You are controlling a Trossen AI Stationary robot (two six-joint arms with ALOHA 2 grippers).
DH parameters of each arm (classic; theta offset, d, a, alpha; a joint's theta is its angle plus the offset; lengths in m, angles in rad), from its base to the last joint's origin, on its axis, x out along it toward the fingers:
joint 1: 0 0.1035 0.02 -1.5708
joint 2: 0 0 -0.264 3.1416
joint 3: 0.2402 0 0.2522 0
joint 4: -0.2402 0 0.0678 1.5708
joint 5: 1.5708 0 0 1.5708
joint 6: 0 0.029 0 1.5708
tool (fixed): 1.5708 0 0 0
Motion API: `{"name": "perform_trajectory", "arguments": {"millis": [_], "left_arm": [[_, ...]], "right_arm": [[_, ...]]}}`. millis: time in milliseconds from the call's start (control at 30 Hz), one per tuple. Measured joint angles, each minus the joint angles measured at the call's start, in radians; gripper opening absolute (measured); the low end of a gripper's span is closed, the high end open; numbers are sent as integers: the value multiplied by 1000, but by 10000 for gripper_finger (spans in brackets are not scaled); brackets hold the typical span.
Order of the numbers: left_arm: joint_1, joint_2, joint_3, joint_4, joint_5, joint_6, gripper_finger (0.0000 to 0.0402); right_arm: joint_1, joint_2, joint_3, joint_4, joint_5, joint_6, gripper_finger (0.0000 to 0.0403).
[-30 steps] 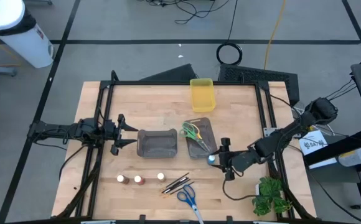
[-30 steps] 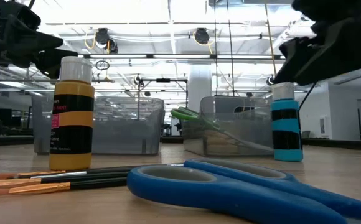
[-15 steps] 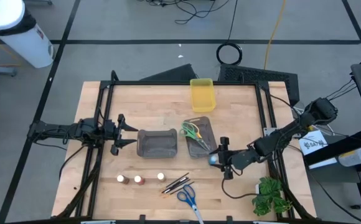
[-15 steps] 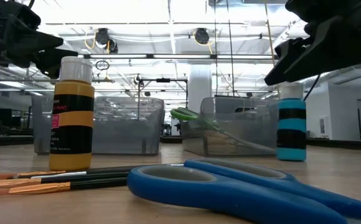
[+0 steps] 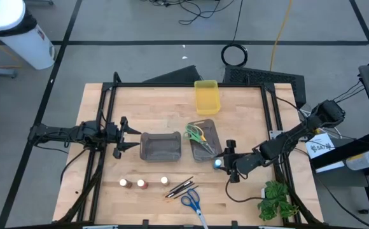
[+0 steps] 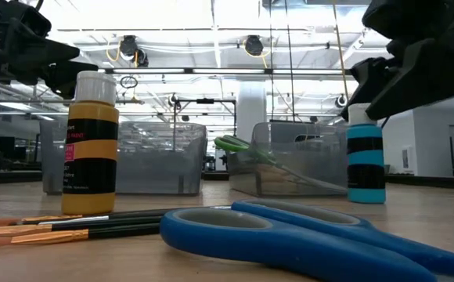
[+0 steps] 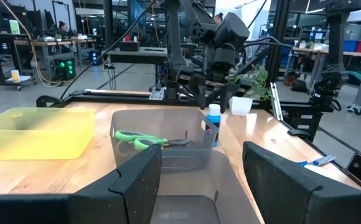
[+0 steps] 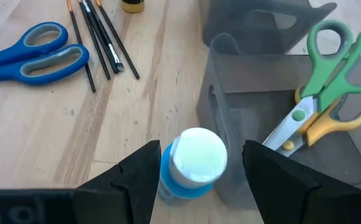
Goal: Pick & Place Paint Supplies
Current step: Put the blue paint bottle into the yellow bin
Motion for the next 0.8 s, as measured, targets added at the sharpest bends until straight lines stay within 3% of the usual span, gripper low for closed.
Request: {"name": "perform_trajectory", "arguments": {"millis": [233, 500, 800], "left_arm": [[0, 0, 0, 0, 0, 0, 237], [0, 0, 0, 0, 0, 0, 237], [0, 0, 0, 0, 0, 0, 237]], "right_arm": [[0, 0, 0, -3, -40, 28, 196], [0, 0, 0, 2, -53, 30, 102], [0, 0, 0, 120, -59, 29, 98]]}}
